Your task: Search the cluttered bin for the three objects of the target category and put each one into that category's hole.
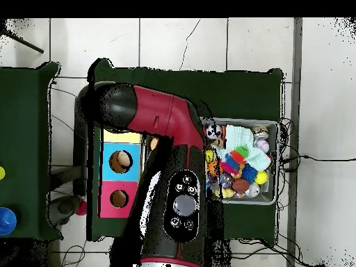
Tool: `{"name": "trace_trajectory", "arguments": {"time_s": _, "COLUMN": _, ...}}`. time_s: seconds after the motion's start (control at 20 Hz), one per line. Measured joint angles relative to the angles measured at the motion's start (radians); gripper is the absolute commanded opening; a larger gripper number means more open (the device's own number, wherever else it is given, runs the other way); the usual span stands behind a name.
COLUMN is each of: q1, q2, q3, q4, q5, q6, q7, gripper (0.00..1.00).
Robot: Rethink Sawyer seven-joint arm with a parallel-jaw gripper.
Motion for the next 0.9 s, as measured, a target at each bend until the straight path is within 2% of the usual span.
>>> {"name": "trace_trajectory", "arguments": {"time_s": 0.55, "q1": 0.000, "q2": 0.026, "q3": 0.005, "q4": 0.027, "q5": -0.004, "q6": -0.008, "q7": 0.000, "gripper": 0.00}}
{"name": "trace_trajectory", "arguments": {"time_s": 0.9, "q1": 0.003, "q2": 0.028, "q3": 0.025, "q4": 0.043, "q5": 0.054, "q6": -0.017, "q7": 0.000, "gripper": 0.00}}
